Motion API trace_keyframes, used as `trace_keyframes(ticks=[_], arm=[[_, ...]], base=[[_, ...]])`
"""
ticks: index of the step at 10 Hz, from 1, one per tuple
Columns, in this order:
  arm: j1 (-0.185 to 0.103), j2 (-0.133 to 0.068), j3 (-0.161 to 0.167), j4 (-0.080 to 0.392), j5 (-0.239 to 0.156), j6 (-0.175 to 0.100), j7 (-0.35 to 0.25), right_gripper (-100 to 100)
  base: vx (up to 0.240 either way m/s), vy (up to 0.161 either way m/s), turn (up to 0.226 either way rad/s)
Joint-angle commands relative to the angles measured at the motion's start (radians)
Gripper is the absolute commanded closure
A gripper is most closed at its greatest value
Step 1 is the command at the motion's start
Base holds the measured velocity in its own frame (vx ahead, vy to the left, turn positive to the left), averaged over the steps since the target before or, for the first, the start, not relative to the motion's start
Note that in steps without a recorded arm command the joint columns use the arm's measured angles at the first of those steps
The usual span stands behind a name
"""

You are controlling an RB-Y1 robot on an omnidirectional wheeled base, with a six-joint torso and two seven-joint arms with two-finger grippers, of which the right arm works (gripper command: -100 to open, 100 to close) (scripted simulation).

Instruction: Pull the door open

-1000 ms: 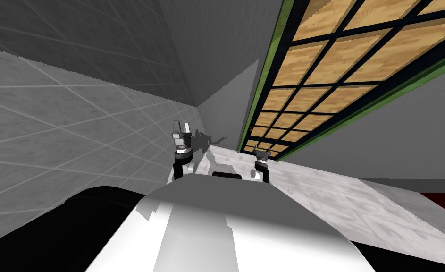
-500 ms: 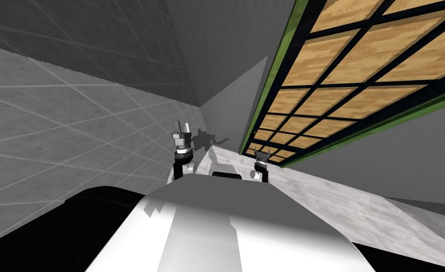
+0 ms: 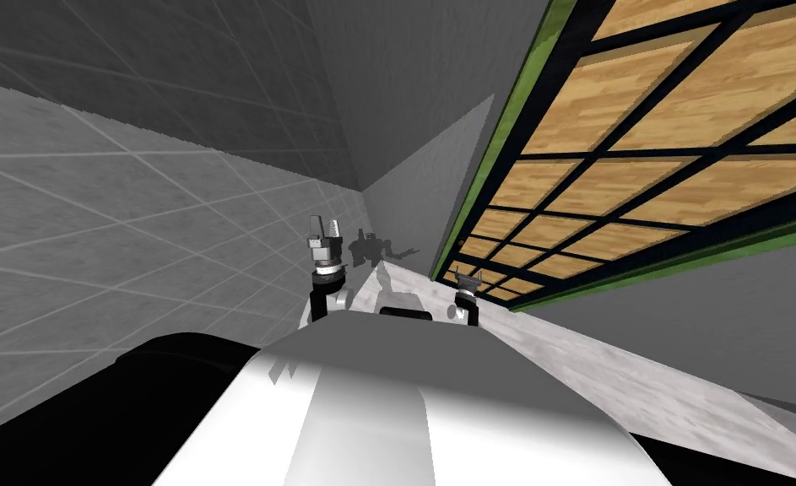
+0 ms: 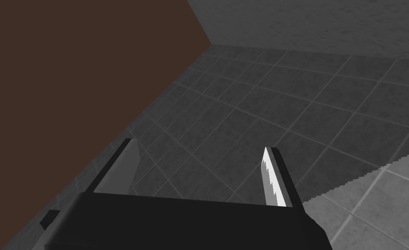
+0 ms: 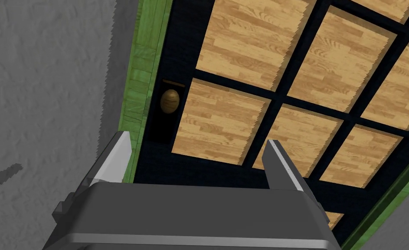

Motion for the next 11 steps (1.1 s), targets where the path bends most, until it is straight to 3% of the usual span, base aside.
trace_keyframes(ticks=[1, 6, 11], arm=[[-0.009, -0.001, -0.002, 0.03, -0.014, -0.003, -0.027, -100], [-0.05, -0.003, -0.007, 0.163, -0.062, -0.027, -0.125, -100], [-0.083, -0.003, -0.012, 0.267, -0.1, -0.046, -0.202, -100]], base=[[0.084, -0.052, 0.129], [0.092, -0.077, 0.145], [0.099, -0.076, 0.122]])
